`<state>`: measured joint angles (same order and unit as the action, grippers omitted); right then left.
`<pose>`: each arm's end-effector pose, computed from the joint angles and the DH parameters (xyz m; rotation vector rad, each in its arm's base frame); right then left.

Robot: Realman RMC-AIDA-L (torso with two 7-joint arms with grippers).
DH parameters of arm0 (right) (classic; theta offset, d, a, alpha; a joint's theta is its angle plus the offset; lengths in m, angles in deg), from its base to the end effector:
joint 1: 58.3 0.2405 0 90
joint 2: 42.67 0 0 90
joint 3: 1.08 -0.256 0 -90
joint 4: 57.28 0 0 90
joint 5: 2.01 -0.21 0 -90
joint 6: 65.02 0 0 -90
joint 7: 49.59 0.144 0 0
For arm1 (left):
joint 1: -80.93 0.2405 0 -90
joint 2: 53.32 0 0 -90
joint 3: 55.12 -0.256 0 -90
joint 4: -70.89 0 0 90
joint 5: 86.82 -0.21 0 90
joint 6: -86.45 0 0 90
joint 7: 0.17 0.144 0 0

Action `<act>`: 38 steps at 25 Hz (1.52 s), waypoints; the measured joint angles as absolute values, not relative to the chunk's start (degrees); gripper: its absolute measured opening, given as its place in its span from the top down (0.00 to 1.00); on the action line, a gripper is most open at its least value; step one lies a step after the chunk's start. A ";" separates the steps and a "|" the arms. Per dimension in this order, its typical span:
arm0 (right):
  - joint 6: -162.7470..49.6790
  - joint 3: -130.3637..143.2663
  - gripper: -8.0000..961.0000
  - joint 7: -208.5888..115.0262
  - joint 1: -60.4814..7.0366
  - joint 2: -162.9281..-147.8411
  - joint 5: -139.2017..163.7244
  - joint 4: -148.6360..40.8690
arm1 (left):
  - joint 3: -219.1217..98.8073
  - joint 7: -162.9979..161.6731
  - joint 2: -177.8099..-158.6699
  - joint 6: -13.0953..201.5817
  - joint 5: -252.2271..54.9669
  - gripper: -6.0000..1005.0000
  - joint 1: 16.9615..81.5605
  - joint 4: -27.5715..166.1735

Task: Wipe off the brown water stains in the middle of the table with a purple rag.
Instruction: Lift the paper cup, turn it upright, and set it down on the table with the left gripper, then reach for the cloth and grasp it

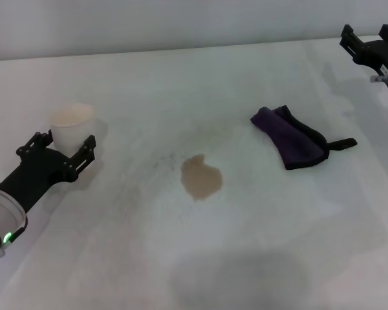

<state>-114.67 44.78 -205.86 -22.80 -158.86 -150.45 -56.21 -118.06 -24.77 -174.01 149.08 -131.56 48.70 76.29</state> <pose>0.3527 0.3881 0.0195 -1.5256 0.8186 0.5980 -0.3181 0.3168 -0.0786 -2.0656 -0.6807 -0.6212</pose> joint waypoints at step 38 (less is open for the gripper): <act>-114.67 44.80 0.24 -205.86 -21.76 -158.86 -150.46 -56.31 | -113.02 -25.23 -174.04 149.94 -132.65 0.11 50.56 80.57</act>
<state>-114.67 44.80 -205.86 -21.76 -158.86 -150.46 -56.31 -113.02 -25.23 -174.04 149.94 -132.65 50.56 80.57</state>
